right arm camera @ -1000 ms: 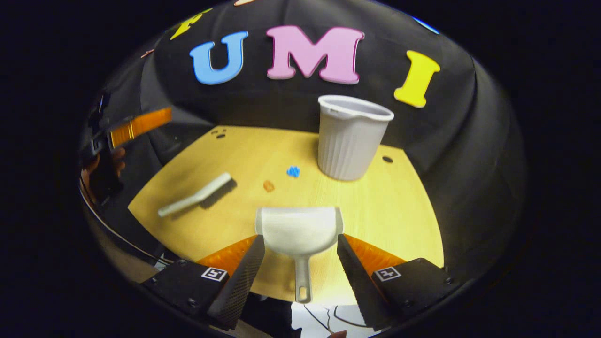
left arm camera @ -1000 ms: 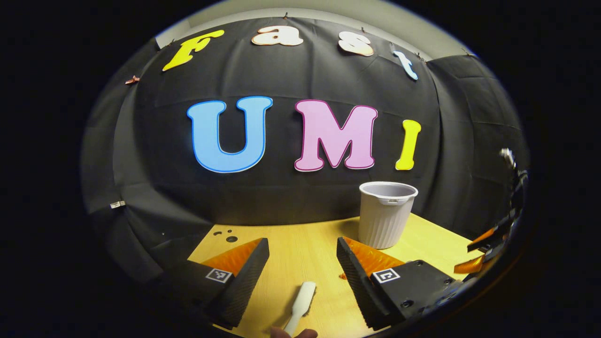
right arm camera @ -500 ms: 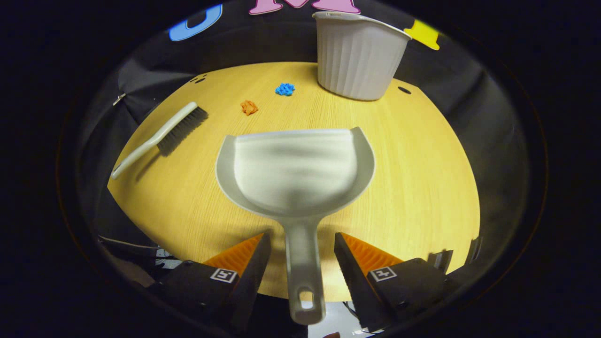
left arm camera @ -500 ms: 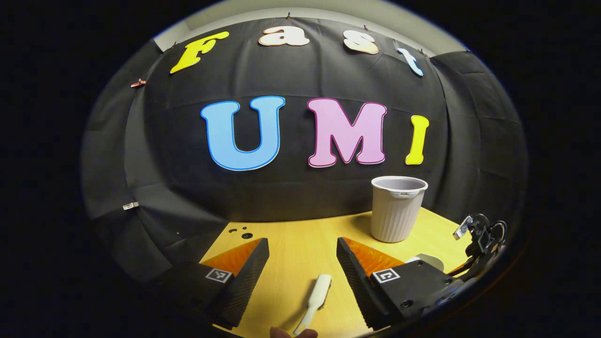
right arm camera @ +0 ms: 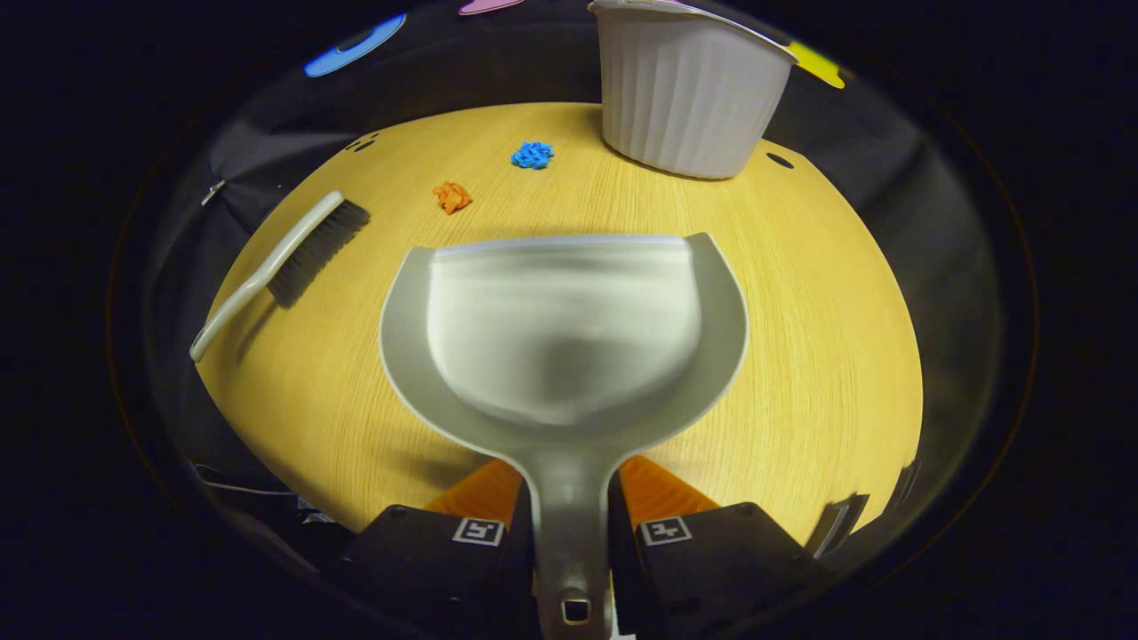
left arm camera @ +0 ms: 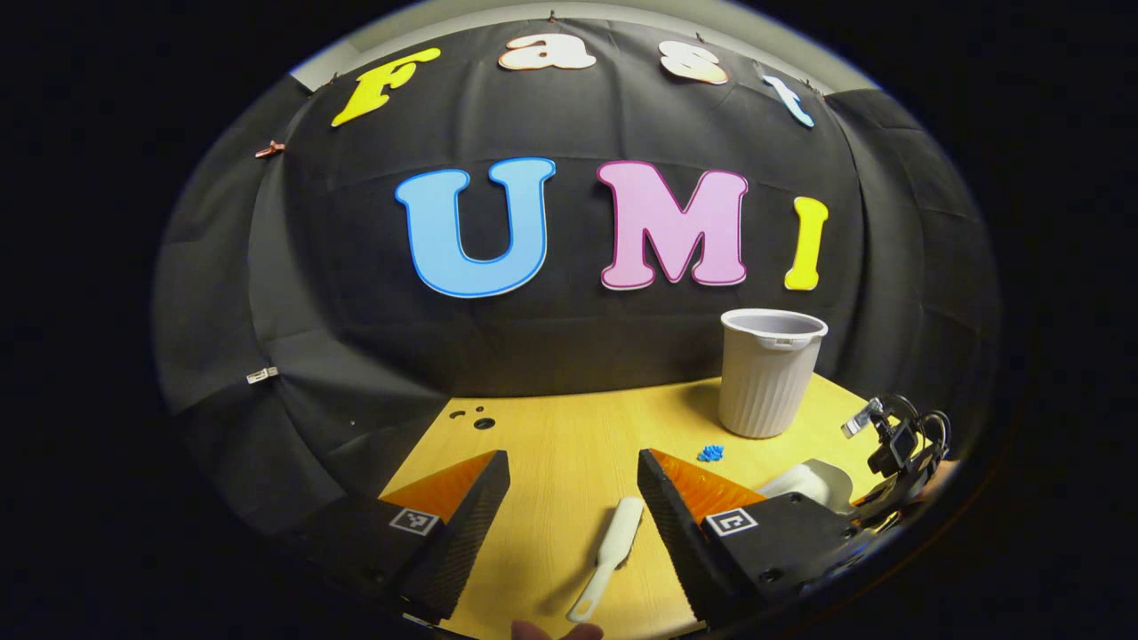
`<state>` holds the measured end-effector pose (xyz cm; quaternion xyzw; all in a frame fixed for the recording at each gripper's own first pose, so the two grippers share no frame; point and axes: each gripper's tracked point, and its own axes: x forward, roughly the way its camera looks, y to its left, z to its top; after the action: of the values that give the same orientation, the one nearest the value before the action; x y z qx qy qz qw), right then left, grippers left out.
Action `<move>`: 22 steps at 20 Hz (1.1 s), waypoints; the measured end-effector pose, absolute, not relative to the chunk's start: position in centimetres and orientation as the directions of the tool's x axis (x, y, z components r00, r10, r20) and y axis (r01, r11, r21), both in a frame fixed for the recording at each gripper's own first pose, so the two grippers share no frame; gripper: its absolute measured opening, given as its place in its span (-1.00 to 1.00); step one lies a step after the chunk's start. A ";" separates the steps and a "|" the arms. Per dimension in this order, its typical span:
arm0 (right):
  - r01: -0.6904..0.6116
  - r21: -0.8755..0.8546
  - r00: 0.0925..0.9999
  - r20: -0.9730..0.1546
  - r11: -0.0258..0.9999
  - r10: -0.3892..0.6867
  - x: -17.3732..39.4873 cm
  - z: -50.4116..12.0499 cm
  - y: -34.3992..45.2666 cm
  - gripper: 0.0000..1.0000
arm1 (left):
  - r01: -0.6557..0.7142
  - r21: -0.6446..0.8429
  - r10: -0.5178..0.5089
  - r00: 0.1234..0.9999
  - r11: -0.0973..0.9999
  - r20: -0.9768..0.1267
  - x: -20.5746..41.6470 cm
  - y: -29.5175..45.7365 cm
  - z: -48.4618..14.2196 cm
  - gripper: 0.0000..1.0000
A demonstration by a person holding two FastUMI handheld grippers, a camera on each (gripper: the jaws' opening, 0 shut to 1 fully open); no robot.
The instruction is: Pick up the small broom and dustpan from the desktop, sweep the trash into the dustpan with the broom, and then empty the trash into the garbage bin.
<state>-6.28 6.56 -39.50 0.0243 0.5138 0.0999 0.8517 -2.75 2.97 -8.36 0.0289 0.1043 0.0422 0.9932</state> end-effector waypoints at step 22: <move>-0.312 0.163 0.466 -0.832 0.936 0.300 -10.0 -34.0 4.3 -0.31 | 0.199 0.018 -0.092 0.533 0.980 -0.841 -0.8 1.3 -32.0 0.79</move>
<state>-10.01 4.28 -33.99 -0.0061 0.4848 0.1788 0.8561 -0.81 1.31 -32.01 0.0559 0.4761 -0.0833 0.8737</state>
